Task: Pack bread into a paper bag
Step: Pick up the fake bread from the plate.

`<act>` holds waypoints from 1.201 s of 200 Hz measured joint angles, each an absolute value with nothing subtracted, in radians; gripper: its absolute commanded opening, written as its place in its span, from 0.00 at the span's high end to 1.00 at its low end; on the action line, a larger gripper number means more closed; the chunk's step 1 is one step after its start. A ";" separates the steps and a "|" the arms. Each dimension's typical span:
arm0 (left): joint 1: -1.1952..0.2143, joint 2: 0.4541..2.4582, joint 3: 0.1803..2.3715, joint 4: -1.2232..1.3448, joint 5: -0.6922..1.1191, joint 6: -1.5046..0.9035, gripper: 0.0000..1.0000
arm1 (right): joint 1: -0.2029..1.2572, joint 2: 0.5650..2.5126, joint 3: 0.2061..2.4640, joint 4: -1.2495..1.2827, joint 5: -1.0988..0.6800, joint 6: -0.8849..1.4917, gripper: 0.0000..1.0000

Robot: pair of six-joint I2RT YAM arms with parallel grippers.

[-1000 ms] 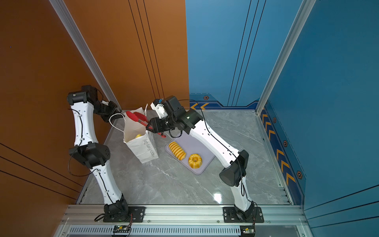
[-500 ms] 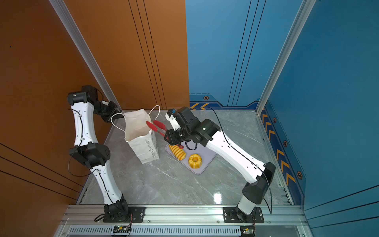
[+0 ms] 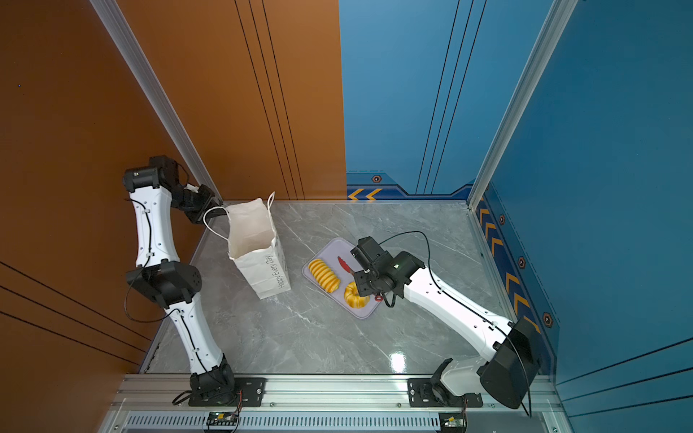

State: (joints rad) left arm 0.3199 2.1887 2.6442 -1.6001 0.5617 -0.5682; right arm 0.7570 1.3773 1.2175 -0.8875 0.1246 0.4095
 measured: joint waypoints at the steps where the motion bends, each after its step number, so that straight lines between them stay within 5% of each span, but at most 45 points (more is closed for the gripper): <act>1: 0.320 2.189 2.644 -1.600 0.561 -0.568 0.93 | 0.757 1.377 1.216 -0.888 0.125 0.410 0.37; 109: 0.320 2.189 2.644 -1.600 0.562 -0.568 0.93 | 0.798 1.215 1.018 -0.871 0.048 0.553 0.36; 133: 0.319 2.189 2.644 -1.600 0.562 -0.568 0.93 | 0.822 1.216 1.001 -0.868 0.011 0.576 0.29; 177: 0.320 2.189 2.644 -1.600 0.569 -0.568 0.93 | 0.852 1.272 0.999 -0.853 0.001 0.582 0.33; 206: 0.321 2.189 2.644 -1.600 0.571 -0.568 0.93 | 0.863 1.319 0.992 -0.837 0.009 0.584 0.49; 230: 0.321 2.189 2.644 -1.600 0.573 -0.568 0.93 | 0.883 1.321 0.987 -0.824 0.021 0.599 0.77; 240: 0.321 2.189 2.644 -1.600 0.574 -0.568 0.93 | 0.890 1.320 0.987 -0.822 0.037 0.597 0.97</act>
State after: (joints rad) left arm 0.3206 2.1895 2.6442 -1.6001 0.5735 -0.5682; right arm 0.8898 1.3197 0.9871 -0.8215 0.0372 0.5972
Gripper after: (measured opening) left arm 0.071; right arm 0.231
